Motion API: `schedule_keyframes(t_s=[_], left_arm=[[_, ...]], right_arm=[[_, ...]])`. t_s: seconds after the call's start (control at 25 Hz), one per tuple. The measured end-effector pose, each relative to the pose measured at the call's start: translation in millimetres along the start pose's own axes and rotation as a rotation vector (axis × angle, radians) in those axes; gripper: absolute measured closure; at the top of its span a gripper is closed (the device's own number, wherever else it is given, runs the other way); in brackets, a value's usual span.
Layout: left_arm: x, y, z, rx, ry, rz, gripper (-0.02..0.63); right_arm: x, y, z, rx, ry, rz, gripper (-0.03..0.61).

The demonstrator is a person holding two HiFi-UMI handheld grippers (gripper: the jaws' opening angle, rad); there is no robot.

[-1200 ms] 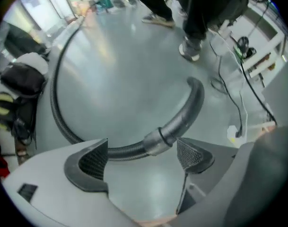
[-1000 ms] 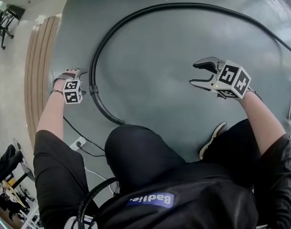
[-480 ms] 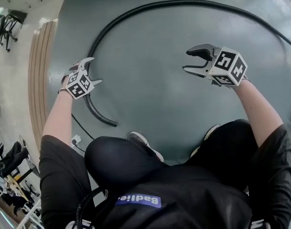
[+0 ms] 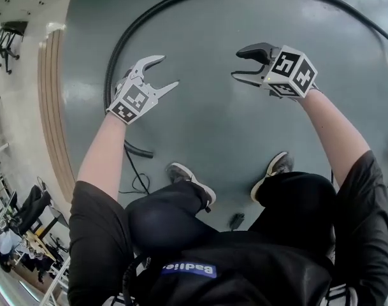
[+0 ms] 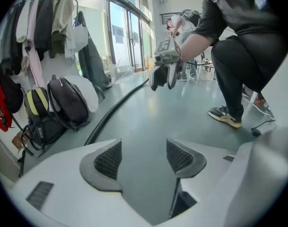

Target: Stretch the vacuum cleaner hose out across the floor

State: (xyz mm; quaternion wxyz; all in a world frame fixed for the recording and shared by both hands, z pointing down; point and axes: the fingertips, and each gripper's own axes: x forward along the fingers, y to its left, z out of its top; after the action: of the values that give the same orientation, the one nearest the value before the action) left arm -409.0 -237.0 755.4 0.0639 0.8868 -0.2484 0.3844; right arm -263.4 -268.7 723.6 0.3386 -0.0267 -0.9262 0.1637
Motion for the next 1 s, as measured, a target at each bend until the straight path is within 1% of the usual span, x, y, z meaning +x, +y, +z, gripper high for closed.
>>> schedule_keyframes(t_s=[0.04, 0.08, 0.16, 0.24, 0.32, 0.4, 0.44, 0.48, 0.52, 0.56, 0.6, 0.68, 0.76, 0.84, 0.88, 1.0], left_arm=[[-11, 0, 14, 0.005, -0.028, 0.004, 0.325], [-27, 2, 28, 0.01, -0.058, 0.01, 0.339], [-69, 5, 58, 0.022, -0.119, 0.028, 0.391], [-117, 14, 99, 0.017, -0.196, 0.063, 0.412], [-166, 33, 158, -0.022, -0.302, 0.119, 0.44], [-212, 47, 236, -0.087, -0.454, 0.159, 0.471], [-232, 45, 278, -0.125, -0.538, 0.158, 0.483], [-252, 37, 318, -0.168, -0.604, 0.146, 0.494], [-271, 24, 353, -0.21, -0.647, 0.126, 0.5], [-289, 7, 384, -0.244, -0.668, 0.103, 0.508], [-306, -11, 411, -0.265, -0.671, 0.081, 0.517], [-336, -47, 460, -0.299, -0.66, 0.047, 0.538], [-371, -82, 510, -0.359, -0.661, 0.032, 0.544], [-411, -115, 557, -0.412, -0.659, 0.034, 0.548], [-432, -126, 578, -0.426, -0.661, 0.043, 0.558], [-490, -151, 624, -0.424, -0.676, 0.083, 0.572]], right_arm=[[-1, 6, 8, 0.014, -0.007, 0.002, 0.347], [-3, 16, 21, 0.022, -0.019, 0.005, 0.347], [-12, 40, 55, 0.011, -0.052, 0.01, 0.347], [-33, 59, 97, -0.003, -0.098, -0.004, 0.347], [-72, 66, 150, -0.002, -0.165, -0.032, 0.347], [-127, 70, 207, -0.005, -0.221, -0.063, 0.347], [-158, 76, 231, -0.007, -0.241, -0.077, 0.347], [-190, 87, 251, -0.002, -0.26, -0.088, 0.347], [-222, 103, 269, 0.01, -0.282, -0.096, 0.347], [-254, 122, 285, 0.026, -0.305, -0.103, 0.347], [-286, 142, 299, 0.045, -0.328, -0.112, 0.347], [-347, 178, 322, 0.091, -0.377, -0.133, 0.348], [-403, 216, 339, 0.152, -0.426, -0.145, 0.35], [-451, 264, 355, 0.203, -0.47, -0.134, 0.368], [-472, 289, 365, 0.208, -0.485, -0.13, 0.381], [-517, 366, 390, 0.168, -0.511, -0.131, 0.414]])
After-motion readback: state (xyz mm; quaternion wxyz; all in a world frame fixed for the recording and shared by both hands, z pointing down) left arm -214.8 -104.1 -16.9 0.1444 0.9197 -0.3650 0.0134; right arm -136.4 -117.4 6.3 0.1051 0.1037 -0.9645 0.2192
